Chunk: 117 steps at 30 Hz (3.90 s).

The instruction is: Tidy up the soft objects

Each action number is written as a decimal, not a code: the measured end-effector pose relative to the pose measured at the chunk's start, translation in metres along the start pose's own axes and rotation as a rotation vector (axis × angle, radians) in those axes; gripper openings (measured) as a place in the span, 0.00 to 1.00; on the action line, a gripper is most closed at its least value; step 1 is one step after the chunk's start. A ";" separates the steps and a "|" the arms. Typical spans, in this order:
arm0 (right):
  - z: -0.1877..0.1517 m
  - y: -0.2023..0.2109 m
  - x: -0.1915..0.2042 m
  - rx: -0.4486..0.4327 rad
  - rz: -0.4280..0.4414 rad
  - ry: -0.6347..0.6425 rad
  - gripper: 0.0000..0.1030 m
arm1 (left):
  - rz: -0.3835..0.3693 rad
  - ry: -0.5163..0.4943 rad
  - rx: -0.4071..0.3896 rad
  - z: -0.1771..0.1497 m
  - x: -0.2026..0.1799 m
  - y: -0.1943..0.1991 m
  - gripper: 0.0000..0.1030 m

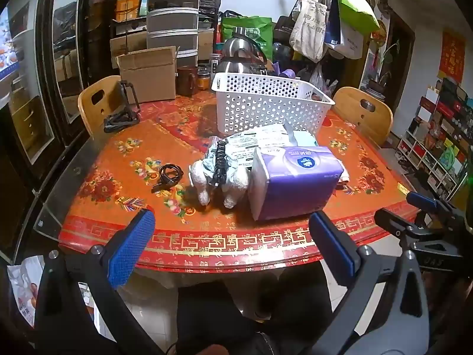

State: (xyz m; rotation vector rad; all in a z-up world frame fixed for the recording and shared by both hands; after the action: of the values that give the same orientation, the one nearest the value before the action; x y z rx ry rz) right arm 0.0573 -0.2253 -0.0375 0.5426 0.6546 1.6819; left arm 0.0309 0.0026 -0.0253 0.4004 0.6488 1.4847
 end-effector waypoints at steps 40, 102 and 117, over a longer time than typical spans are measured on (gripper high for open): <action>0.001 0.000 0.002 -0.003 0.001 0.004 1.00 | 0.012 -0.028 -0.009 0.001 -0.007 0.001 1.00; 0.022 -0.010 -0.021 -0.101 0.041 -0.048 1.00 | -0.010 0.031 -0.092 0.019 0.023 -0.021 1.00; 0.021 -0.106 -0.077 0.033 -0.108 -0.102 0.99 | 0.117 0.111 0.032 0.020 0.138 -0.112 1.00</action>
State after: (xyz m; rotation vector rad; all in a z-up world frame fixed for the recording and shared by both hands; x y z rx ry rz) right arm 0.1625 -0.2820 -0.0947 0.6021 0.6276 1.5346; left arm 0.1259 0.1340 -0.1003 0.3881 0.7488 1.6177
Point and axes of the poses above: each gripper's, at about its wrist camera, not at the fingertips, and y roughly against the way its jaws point, x to its left, z to its top, the point moved 4 cm from there along -y, roughly the way its jaws point, and after that the axes turned 4 degrees about -z, right-handed, at the moved point
